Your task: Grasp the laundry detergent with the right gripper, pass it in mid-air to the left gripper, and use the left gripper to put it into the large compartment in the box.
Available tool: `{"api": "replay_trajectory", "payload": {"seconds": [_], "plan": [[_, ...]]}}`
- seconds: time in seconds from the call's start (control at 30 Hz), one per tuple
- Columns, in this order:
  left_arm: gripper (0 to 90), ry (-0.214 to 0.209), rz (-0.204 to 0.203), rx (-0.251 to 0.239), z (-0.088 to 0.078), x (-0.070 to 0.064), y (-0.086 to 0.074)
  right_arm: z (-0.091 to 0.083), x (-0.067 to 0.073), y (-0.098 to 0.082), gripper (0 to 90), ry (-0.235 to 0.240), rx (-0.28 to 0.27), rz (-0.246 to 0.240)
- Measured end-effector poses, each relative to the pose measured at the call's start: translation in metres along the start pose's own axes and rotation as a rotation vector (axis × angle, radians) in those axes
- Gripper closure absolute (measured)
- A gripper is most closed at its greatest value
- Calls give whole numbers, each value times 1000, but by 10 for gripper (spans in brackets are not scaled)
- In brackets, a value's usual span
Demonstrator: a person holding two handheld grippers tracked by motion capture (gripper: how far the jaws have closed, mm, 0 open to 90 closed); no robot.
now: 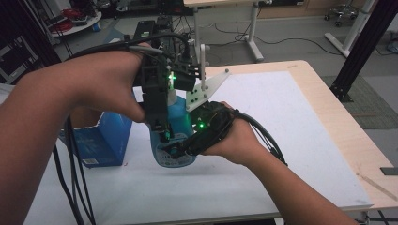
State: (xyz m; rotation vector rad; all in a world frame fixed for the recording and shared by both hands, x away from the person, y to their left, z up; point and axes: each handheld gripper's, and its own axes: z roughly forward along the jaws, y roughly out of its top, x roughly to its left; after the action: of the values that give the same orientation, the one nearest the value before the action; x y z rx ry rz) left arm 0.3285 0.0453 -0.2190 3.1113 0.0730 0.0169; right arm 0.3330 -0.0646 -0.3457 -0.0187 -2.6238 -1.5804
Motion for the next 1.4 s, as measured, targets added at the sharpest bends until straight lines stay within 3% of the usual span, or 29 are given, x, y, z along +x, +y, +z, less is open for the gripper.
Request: {"api": "replay_trajectory", "payload": {"seconds": [0.4, 0.9, 0.93, 0.97, 1.4], "plan": [[277, -20, -14, 17, 2, 2, 1, 1, 0, 0, 458, 5, -5, 2], [304, -8, -14, 22, 2, 4, 2, 1, -1, -1, 458, 1, -8, 7], [327, -28, -17, 19, 1, 4, 2, 1, -1, -1, 458, 1, -9, 9], [381, -19, -10, 15, 1, 4, 3, 0, -1, -1, 459, 2, -11, 10], [388, -26, -36, 41, -1, 1, 5, 0, 0, -1, 456, 20, -24, 1]]}}
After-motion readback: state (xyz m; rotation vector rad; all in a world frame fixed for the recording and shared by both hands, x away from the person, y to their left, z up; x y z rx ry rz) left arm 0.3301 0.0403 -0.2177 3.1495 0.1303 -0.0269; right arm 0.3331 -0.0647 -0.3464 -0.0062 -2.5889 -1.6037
